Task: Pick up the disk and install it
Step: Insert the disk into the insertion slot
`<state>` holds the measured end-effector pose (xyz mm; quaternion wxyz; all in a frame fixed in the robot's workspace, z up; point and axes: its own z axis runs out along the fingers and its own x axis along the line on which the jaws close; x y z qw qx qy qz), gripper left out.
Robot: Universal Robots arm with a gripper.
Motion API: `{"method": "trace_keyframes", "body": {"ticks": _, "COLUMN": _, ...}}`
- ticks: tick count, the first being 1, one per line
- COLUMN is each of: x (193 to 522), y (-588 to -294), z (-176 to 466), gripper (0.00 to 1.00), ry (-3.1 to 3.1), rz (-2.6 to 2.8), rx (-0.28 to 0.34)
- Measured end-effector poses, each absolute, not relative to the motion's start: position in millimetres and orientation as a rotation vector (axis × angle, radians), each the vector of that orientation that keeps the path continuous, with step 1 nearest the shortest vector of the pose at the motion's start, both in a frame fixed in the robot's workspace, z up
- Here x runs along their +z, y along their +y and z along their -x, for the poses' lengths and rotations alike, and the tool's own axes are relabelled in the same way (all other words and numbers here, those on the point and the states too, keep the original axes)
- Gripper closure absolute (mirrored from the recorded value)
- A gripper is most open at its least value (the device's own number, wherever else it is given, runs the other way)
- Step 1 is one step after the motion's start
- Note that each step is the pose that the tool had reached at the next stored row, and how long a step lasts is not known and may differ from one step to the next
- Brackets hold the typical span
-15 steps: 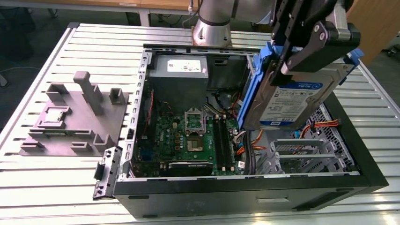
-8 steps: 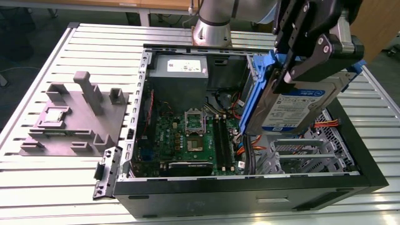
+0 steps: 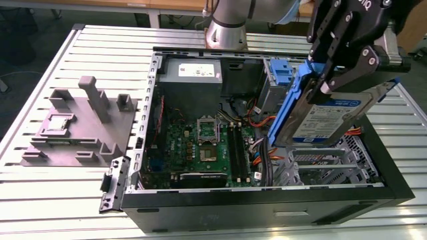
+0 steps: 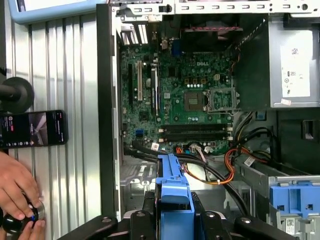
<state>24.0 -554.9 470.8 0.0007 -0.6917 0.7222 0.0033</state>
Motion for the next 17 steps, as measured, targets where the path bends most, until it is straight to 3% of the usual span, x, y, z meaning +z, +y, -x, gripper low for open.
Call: {"method": "trace_keyframes", "body": {"ticks": 17, "x": 463.2, "y": -555.1, "z": -47.9, "gripper": 0.64, "ry": 2.272, "rz": 2.168, "rx": 0.01}}
